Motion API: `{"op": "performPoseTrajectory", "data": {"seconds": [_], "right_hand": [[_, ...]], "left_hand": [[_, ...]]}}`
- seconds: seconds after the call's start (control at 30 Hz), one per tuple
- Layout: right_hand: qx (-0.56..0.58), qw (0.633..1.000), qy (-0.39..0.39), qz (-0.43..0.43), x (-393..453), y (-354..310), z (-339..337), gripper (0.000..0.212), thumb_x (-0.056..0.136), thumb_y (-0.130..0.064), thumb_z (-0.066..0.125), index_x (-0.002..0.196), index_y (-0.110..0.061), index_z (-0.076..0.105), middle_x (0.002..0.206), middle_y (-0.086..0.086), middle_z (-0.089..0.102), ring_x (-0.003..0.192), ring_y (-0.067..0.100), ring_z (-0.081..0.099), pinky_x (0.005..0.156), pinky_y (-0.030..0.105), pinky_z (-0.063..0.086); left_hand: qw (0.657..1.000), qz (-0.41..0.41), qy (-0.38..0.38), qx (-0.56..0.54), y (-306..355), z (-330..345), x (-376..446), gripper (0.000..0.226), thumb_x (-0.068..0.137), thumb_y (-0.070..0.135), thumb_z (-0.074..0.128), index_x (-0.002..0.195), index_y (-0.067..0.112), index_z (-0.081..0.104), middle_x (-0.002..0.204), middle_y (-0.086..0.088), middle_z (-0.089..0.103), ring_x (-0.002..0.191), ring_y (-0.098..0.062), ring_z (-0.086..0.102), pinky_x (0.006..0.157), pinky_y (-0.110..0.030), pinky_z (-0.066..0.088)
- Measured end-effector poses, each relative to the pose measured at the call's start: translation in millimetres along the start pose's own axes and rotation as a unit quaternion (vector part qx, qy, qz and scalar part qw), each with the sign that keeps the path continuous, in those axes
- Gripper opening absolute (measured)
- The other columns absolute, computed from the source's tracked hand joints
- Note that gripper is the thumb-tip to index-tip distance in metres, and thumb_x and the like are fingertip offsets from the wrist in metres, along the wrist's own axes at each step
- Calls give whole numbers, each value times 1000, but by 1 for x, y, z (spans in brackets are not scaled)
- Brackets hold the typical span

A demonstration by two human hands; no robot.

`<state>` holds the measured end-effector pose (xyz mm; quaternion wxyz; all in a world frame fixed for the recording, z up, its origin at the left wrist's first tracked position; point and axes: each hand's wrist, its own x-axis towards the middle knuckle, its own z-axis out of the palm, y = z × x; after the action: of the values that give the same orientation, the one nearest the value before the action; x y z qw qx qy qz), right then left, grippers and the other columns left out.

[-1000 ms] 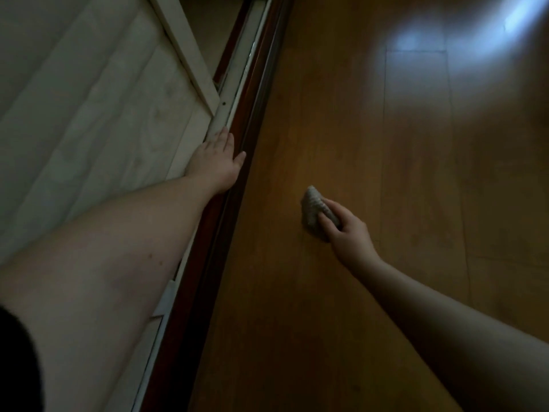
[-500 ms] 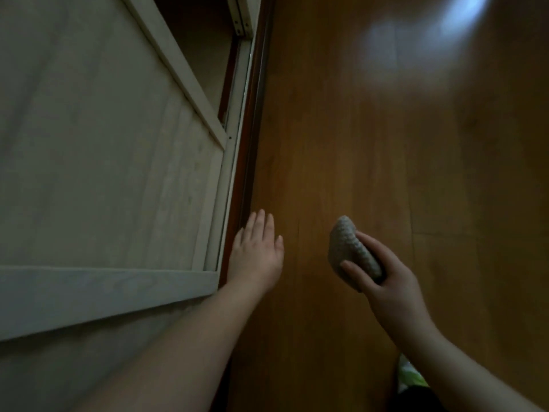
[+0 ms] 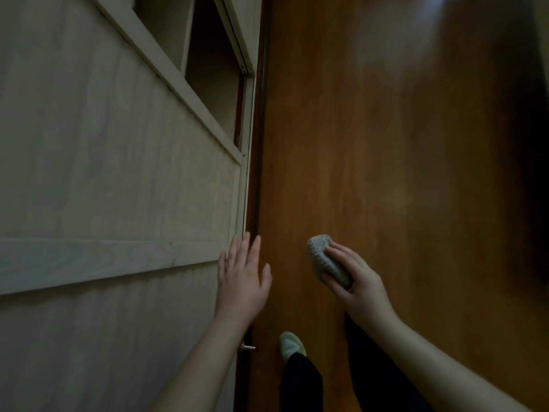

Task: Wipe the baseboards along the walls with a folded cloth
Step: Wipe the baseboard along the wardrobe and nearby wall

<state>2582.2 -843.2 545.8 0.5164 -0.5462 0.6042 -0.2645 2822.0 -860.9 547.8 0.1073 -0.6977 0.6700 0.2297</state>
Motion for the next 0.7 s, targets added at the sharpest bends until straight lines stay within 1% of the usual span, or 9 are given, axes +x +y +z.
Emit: {"op": "performPoseTrajectory", "data": {"seconds": [0.1, 0.17, 0.3, 0.37, 0.47, 0.5, 0.53, 0.63, 0.7], "right_hand": [[4, 1000, -18, -12, -1, -40, -54, 57, 83, -8, 75, 131, -34, 56, 139, -13, 50, 130, 4, 47, 108, 35, 46], [3, 1000, 2, -25, 3, -65, -90, 55, 84, -10, 75, 128, -37, 56, 139, -11, 51, 128, 4, 49, 107, 30, 45], [18, 999, 23, -27, 16, -105, -141, 47, 86, -15, 73, 130, -27, 60, 138, -7, 55, 126, 9, 51, 105, 32, 46], [38, 999, 20, -22, 23, -117, -158, 47, 86, -20, 74, 131, -28, 61, 134, -11, 57, 121, 4, 54, 100, 30, 49], [91, 996, -14, -11, 35, -131, -169, 57, 79, -25, 79, 128, -43, 57, 128, -25, 55, 115, -3, 56, 84, 19, 55], [97, 995, -19, -9, 40, -134, -169, 60, 78, -25, 80, 127, -48, 55, 127, -28, 54, 114, -5, 55, 81, 17, 55], [99, 995, -18, -7, 45, -138, -168, 62, 77, -24, 81, 126, -50, 55, 128, -28, 53, 115, -5, 55, 81, 17, 55], [108, 994, -1, -11, 68, -154, -155, 63, 78, -17, 82, 126, -48, 56, 129, -19, 56, 112, -3, 57, 82, 19, 56], [105, 994, -4, -24, 89, -171, -147, 64, 80, -14, 80, 128, -47, 55, 129, -19, 55, 111, -7, 56, 80, 15, 54]], "left_hand": [[1000, -19, -11, 13, 18, -52, -29, 61, 102, 45, 23, 157, 29, 2, 166, 5, 0, 151, -14, -11, 123, -41, -6], [999, -8, -13, 28, 29, -82, -43, 61, 103, 44, 24, 158, 28, 1, 166, 5, 0, 151, -14, -9, 122, -40, -8], [998, 18, -5, 63, 52, -133, -47, 63, 103, 46, 26, 158, 28, -1, 166, 3, 1, 152, -15, -8, 118, -37, -10], [996, 28, 2, 80, 60, -153, -43, 64, 103, 47, 26, 157, 30, -2, 166, 3, 0, 151, -14, -8, 118, -36, -9], [997, 21, 19, 76, 64, -172, -34, 64, 102, 47, 26, 158, 30, -1, 166, 3, 1, 152, -14, -7, 119, -36, -7], [997, 12, 25, 71, 64, -177, -31, 64, 103, 46, 26, 158, 29, -1, 166, 4, 1, 152, -14, -7, 119, -36, -6], [998, 2, 26, 63, 63, -182, -27, 64, 103, 46, 27, 158, 29, 0, 166, 4, 1, 152, -14, -6, 119, -36, -6], [999, -4, 30, 36, 53, -196, -11, 63, 103, 45, 27, 158, 27, 2, 166, 4, 2, 152, -14, -5, 120, -37, -3], [999, 5, 35, 31, 47, -205, 10, 62, 103, 45, 24, 158, 27, 3, 166, 3, 3, 152, -14, -5, 122, -38, -2]]}}
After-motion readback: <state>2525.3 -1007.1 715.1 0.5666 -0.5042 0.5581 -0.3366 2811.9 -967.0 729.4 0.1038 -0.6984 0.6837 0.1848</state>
